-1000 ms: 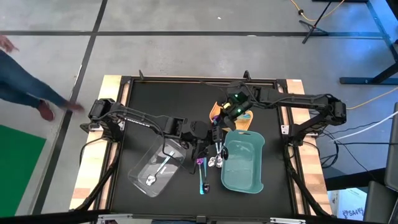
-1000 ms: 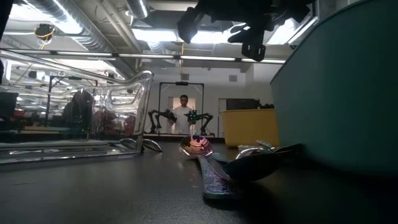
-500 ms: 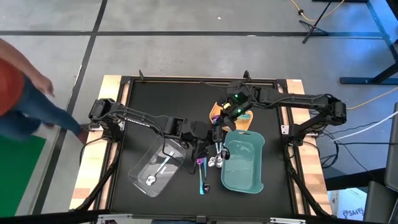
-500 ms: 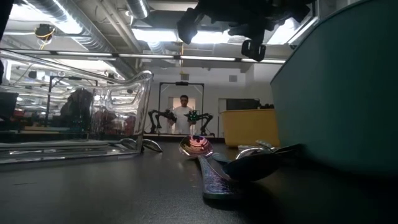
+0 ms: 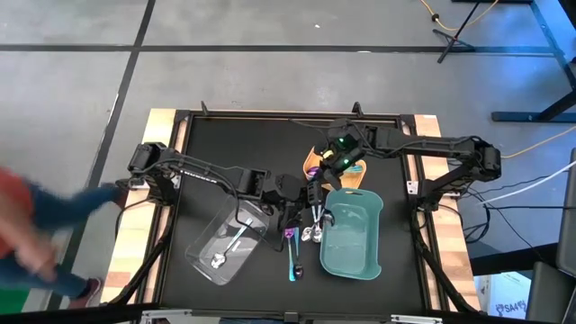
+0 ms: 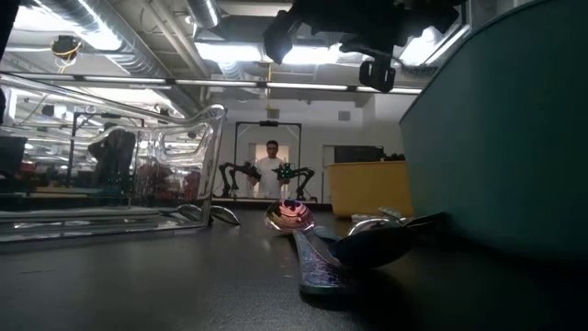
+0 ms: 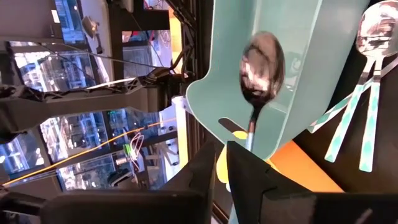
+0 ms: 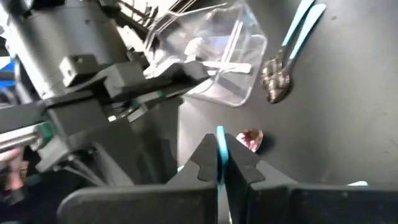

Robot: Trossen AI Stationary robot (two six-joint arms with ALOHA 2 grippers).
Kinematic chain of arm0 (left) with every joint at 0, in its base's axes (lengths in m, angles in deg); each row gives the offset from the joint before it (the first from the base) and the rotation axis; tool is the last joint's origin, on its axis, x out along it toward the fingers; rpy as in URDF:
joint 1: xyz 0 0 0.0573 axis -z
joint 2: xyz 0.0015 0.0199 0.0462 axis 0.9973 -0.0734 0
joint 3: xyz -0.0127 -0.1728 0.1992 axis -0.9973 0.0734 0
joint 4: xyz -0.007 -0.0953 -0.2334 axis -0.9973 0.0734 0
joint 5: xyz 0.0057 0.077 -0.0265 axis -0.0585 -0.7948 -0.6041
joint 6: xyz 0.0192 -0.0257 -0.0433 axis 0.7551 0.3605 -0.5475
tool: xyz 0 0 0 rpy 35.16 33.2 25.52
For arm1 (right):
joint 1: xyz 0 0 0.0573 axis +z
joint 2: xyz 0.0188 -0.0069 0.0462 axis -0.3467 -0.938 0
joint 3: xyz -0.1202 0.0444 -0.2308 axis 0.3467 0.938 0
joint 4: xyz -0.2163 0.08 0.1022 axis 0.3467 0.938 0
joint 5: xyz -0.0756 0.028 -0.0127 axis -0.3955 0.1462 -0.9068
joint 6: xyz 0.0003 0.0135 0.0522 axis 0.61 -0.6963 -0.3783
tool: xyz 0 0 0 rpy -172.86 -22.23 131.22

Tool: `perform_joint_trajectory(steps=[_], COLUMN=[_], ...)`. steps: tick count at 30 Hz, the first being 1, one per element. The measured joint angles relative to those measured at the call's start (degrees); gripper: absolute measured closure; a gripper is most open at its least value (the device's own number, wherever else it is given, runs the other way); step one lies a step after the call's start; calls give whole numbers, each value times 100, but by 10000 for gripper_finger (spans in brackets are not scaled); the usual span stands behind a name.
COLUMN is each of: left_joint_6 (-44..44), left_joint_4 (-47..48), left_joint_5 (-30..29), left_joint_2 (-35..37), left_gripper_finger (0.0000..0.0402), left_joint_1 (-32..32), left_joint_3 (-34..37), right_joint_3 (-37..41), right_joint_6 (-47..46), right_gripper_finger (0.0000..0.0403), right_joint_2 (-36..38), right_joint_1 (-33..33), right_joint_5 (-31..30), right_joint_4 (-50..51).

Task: Sort silverware by color (type)
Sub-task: Put the blue spoon into the blue bin

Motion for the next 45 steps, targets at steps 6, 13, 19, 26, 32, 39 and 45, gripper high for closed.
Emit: perform_joint_trajectory(steps=[6,13,19,26,32,39,45], left_joint_6=[-363,-893,-1329,-1344,-1419,-2071,-3225], left_joint_4=[15,5,9,13,91,426,913], left_joint_5=[78,212,212,210,106,-121,-121], left_joint_2=[0,0,0,0,0,0,0], left_gripper_finger=[348,312,287,279,279,279,279], left_joint_1=[0,-11,4,65,72,72,47], left_joint_3=[0,0,0,0,0,0,0], right_joint_3=[-1,-1,-1,-3,-5,-5,153], right_joint_6=[-46,-52,-63,-65,-9,-3,-194], right_gripper_finger=[402,403,403,403,403,403,403], right_joint_2=[4,4,4,205,625,1166,1610], right_joint_1=[-1,-5,-5,-29,-58,-42,265], right_joint_5=[-25,-23,-23,-159,-583,-1139,-1811], right_joint_4=[-35,-38,97,329,723,1377,1565])
